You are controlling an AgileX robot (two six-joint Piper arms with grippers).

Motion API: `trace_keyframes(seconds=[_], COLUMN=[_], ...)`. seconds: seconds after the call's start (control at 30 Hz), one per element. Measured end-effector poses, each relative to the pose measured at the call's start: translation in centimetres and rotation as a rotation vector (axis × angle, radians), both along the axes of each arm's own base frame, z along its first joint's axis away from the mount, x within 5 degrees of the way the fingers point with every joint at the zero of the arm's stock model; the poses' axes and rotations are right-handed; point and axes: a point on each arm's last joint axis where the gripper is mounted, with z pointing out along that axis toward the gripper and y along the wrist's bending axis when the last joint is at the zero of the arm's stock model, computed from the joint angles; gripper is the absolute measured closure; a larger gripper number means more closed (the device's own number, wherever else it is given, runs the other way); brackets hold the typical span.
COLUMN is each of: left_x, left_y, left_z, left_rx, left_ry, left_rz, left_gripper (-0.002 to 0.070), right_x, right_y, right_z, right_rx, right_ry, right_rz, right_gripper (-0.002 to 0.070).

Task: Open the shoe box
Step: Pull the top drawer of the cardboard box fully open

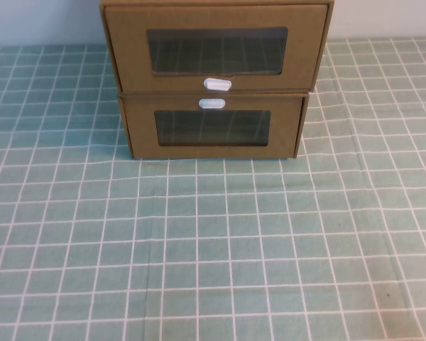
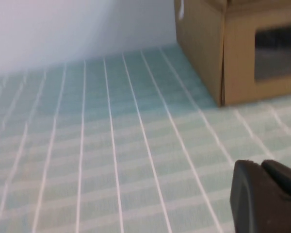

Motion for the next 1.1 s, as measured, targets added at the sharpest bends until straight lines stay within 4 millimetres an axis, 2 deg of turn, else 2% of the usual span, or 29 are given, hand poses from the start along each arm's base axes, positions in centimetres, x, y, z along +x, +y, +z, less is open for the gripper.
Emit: trace_keyframes(seconds=[0.2,0.37,0.63,0.87,0.97,1.1], left_x=[0.0,-0.8,-1.7,-4.1,-5.2,-7.0], left_y=[0.0,0.1,0.2,0.5,0.7,1.0], left_z=[2.9,5.5,6.9,9.7,12.6,16.8], left_rx=[-0.048,-0.095,-0.162,-0.3,-0.309,-0.292], left_ry=[-0.313,-0.611,-0.786,-1.119,-1.18,-1.193], left_rz=[-0.003,-0.006,-0.017,-0.066,-0.071,-0.062], left_gripper=[0.068,0.068,0.068,0.068,0.068,0.068], right_x=[0.0,-0.9,-2.1,-4.2,-5.0,-7.7], right_y=[-0.4,-0.9,-1.3,-1.8,-1.8,-1.9], right_z=[3.0,5.6,7.4,9.2,11.6,17.5], right_rx=[0.044,0.083,0.166,0.307,0.39,0.492], right_ry=[-0.337,-0.632,-0.872,-1.143,-1.179,-1.215], right_rz=[-0.045,-0.083,-0.103,-0.08,-0.027,0.057], right_gripper=[0.0689,0.0689,0.0689,0.0689,0.0689,0.0689])
